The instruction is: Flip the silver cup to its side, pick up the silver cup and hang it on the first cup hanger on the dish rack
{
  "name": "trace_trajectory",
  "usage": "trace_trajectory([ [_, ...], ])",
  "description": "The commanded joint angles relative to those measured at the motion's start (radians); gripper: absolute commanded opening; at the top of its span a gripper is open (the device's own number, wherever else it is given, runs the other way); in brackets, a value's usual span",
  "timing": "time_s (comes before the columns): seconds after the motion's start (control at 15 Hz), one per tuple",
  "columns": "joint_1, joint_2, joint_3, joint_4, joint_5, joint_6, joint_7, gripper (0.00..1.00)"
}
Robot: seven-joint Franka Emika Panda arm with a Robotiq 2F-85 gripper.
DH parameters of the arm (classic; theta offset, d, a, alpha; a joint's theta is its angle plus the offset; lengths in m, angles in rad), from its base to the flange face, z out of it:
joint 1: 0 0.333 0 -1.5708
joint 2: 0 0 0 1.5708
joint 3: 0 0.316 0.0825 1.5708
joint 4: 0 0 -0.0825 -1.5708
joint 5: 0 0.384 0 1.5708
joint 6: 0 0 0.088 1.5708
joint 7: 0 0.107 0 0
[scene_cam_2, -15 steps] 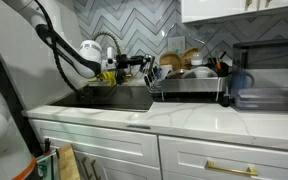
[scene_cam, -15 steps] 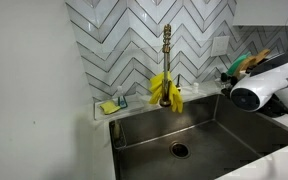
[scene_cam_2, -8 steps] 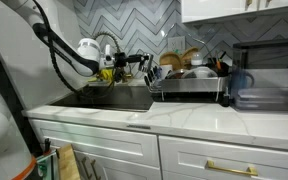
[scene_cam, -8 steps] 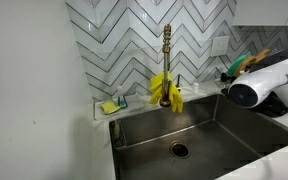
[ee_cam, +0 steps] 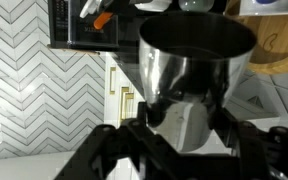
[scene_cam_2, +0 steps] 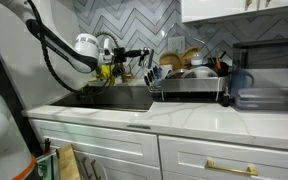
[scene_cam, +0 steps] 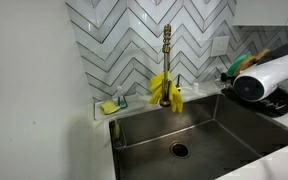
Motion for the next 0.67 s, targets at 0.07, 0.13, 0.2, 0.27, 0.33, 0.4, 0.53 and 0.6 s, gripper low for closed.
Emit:
trace_trajectory([
  [0.07, 0.019, -0.096, -0.02, -0.076, 0.062, 0.052, -0.117, 0.41],
  [0.13, 0.021, -0.106, -0.022, -0.088, 0.072, 0.061, -0.128, 0.41],
  [0.2, 0.024, -0.112, -0.021, -0.1, 0.082, 0.064, -0.135, 0.41],
  [0.27, 0.026, -0.12, -0.022, -0.111, 0.084, 0.068, -0.136, 0.41],
  [0.33, 0.027, -0.123, -0.021, -0.122, 0.066, 0.065, -0.105, 0.41],
  [0.4, 0.029, -0.128, -0.022, -0.131, 0.062, 0.065, -0.093, 0.41],
  [0.53, 0.033, -0.131, -0.021, -0.147, 0.047, 0.057, -0.058, 0.41],
  [0.6, 0.036, -0.133, -0.022, -0.153, 0.042, 0.058, -0.037, 0.41],
])
